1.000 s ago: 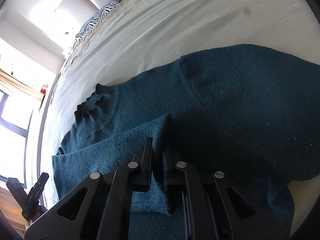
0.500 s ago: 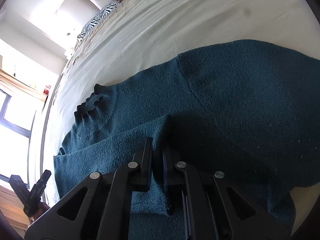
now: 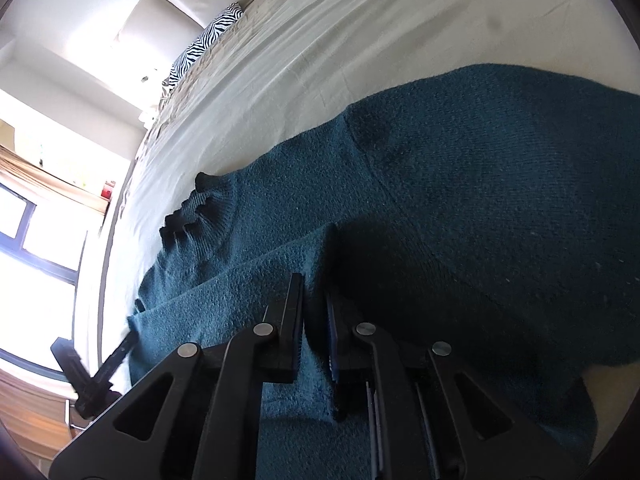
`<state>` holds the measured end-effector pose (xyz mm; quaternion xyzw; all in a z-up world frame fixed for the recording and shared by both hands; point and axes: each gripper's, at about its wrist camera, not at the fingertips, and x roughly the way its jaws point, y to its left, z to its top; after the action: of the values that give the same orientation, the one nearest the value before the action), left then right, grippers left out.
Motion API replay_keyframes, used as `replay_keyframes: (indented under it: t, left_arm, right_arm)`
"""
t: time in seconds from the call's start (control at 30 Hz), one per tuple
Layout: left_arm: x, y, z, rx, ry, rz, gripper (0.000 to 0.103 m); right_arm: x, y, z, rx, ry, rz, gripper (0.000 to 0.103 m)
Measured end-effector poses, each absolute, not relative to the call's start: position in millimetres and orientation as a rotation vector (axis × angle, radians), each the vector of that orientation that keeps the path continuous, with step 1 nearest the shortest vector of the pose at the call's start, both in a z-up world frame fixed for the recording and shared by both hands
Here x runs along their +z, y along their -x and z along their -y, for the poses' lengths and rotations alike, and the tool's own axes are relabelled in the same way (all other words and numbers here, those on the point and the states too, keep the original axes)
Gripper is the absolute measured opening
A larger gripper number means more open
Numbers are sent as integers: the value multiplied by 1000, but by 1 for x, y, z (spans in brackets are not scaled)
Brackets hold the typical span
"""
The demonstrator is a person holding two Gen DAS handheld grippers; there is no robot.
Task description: Fold small clothes
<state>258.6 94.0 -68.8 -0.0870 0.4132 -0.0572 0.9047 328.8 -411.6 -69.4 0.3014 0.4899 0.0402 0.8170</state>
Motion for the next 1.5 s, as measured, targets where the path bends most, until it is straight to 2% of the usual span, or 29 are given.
replay_keyframes:
  t: [0.13, 0.3, 0.37, 0.53, 0.63, 0.7, 0.9, 0.93, 1.0, 1.03, 1.07, 1.1, 1.3, 1.5]
  left_arm:
    - [-47, -245, -90, -192, 201, -756, 33]
    - [-82, -269, -83, -260, 261, -943, 31]
    - [-83, -260, -92, -262, 300, -919, 28]
    - [-79, -238, -92, -292, 302, -932, 28]
    - [-78, -215, -87, -286, 267, -923, 34]
    - [-79, -202, -83, -279, 239, -939, 41]
    - [-60, -160, -69, -276, 218, -915, 44]
    - [-54, -156, -68, -283, 239, -899, 47]
    - [-44, -149, -62, -305, 278, -866, 61]
    - [-40, -148, -58, -325, 299, -854, 65]
    - [-37, -148, -53, -354, 317, -849, 69]
    - [-36, -149, -48, -376, 328, -849, 69]
    - [-50, -156, -18, -414, 397, -918, 69]
    - [-60, -155, -3, -417, 438, -961, 69]
  right_arm:
    - [-54, -311, 411, 75, -636, -984, 10]
    - [-56, -302, 405, 89, -610, -997, 10]
    - [-58, -297, 408, 89, -618, -996, 10]
    - [-67, -284, 422, 85, -640, -1013, 10]
    - [-65, -275, 427, 79, -636, -1009, 10]
    - [-63, -267, 433, 59, -633, -1009, 10]
    - [-45, -216, 480, -24, -691, -937, 10]
    - [-41, -203, 493, -47, -709, -908, 12]
    - [-37, -177, 522, -102, -751, -864, 25]
    - [-36, -162, 539, -138, -786, -833, 43]
    - [-35, -145, 559, -181, -836, -787, 68]
    - [-34, -128, 578, -224, -885, -732, 76]
    - [-51, -53, 689, -383, -1203, -526, 78]
    - [-65, -59, 736, -400, -1269, -490, 75]
